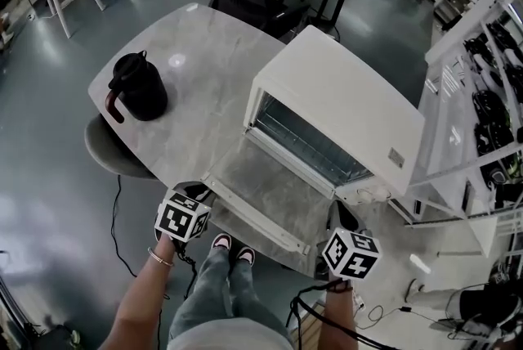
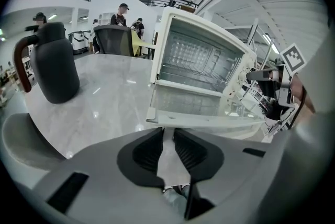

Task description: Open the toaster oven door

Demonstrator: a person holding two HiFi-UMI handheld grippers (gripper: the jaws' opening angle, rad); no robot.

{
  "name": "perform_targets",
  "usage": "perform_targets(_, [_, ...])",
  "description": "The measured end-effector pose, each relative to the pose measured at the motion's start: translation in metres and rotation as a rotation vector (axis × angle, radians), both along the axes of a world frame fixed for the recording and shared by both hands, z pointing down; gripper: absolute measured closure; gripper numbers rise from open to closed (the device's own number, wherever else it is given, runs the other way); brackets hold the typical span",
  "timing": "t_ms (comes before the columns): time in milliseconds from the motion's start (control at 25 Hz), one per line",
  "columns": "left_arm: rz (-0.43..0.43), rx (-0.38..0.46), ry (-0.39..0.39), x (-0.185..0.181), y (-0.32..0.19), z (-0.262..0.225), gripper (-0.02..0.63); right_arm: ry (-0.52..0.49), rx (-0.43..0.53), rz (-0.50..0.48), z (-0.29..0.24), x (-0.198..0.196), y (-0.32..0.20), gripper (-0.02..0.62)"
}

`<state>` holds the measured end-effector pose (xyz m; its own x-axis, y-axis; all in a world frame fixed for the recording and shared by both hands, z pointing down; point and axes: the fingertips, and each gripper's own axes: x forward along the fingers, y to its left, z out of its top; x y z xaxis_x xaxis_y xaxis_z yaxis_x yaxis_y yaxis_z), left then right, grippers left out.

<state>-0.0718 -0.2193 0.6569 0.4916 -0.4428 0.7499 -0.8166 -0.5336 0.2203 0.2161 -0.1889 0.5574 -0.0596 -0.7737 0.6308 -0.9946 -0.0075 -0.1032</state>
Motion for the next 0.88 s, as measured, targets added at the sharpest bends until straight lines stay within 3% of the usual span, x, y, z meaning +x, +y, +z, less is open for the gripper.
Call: perform_targets(880, [0.017,-0.082,-0.006,-0.003,0.009,0.043,0.537,0.000,-0.078,-0.033,0.034,-0.016,-0.012,0.591])
